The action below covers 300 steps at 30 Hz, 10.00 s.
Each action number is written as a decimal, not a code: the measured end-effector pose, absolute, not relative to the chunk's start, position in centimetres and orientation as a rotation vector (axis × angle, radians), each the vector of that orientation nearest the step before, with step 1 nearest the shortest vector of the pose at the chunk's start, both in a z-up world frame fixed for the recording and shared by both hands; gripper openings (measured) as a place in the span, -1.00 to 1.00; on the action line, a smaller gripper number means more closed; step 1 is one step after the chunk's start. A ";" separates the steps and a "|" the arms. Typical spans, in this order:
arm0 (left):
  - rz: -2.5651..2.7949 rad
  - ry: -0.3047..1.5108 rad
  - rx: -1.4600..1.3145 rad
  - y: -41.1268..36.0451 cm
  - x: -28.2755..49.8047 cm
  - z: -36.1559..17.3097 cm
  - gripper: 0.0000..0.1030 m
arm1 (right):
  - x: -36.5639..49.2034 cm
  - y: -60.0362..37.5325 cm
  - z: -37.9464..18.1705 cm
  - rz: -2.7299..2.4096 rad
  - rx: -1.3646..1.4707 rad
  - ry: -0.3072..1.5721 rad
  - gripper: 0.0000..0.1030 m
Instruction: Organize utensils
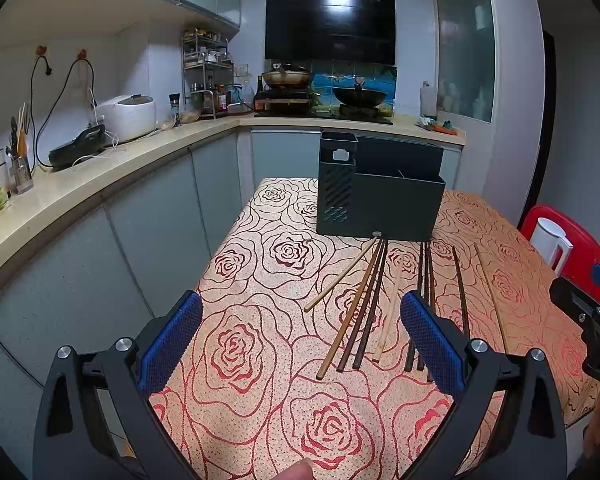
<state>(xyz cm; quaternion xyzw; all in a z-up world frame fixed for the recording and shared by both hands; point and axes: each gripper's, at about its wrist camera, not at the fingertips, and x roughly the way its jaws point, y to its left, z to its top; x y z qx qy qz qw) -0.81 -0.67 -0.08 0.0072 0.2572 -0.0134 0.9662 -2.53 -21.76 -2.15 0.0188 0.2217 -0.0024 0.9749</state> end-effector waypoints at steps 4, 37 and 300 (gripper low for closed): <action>-0.027 0.521 0.015 -0.6 -0.8 -0.1 0.86 | -2.5 -21.8 -2.1 -0.004 0.038 0.447 0.87; -0.225 0.672 0.072 3.7 6.6 -3.1 0.85 | -0.5 -24.6 -4.7 -0.051 0.037 0.530 0.87; -0.271 0.822 0.148 2.5 7.1 -10.8 0.13 | 3.1 -19.8 -13.0 0.181 -0.089 0.696 -0.08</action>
